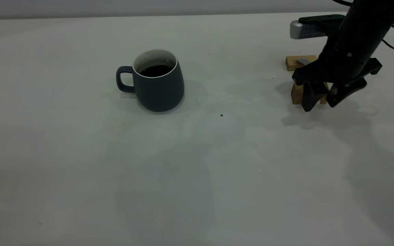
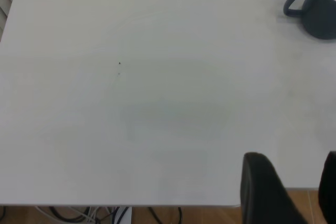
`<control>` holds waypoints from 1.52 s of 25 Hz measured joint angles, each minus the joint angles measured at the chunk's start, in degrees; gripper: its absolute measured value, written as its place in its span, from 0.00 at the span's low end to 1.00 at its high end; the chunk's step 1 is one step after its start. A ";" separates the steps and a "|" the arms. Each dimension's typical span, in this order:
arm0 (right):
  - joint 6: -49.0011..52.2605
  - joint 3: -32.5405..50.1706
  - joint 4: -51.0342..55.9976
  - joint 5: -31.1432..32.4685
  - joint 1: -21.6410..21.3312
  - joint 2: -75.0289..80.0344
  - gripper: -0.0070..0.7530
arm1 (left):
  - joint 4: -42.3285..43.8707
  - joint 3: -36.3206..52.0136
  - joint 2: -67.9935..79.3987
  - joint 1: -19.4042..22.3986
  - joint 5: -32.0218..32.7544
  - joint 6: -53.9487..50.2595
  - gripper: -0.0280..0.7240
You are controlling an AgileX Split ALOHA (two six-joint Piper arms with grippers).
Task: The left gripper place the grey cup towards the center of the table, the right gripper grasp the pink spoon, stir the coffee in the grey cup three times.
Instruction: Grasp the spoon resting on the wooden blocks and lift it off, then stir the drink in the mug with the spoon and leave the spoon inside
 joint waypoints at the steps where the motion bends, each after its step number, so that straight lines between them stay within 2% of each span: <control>1: 0.05 -0.05 0.00 -0.59 0.00 0.00 0.60 | 0.00 0.00 0.00 0.00 0.00 0.00 0.49; 6: 0.11 -0.11 -0.10 -1.44 0.00 -0.30 0.19 | 0.00 0.00 0.00 0.00 0.00 0.00 0.49; 11: 0.20 -0.11 -0.05 1.03 0.00 -6.12 0.19 | 0.00 0.00 0.00 0.00 0.00 0.00 0.49; 15: 2.10 -0.11 6.16 9.17 0.26 -14.01 0.19 | 0.00 0.00 0.00 0.00 0.00 0.00 0.49; 19: 3.07 -0.11 23.30 18.08 1.76 -20.54 0.19 | 0.00 0.00 0.00 0.00 0.00 0.00 0.49; 23: 3.21 -0.05 48.42 25.43 3.73 -21.86 0.19 | 0.00 0.00 0.00 0.00 0.00 0.00 0.49; 27: 5.27 -0.01 69.18 24.49 7.29 -21.86 0.19 | 0.00 0.00 0.00 0.00 0.00 0.00 0.49; 31: 15.50 0.11 83.52 20.07 11.06 -21.27 0.19 | 0.00 0.00 0.00 0.00 0.00 0.00 0.49; 38: 42.57 0.17 86.73 18.33 15.45 -18.35 0.19 | 0.00 0.00 0.00 0.00 0.00 0.00 0.49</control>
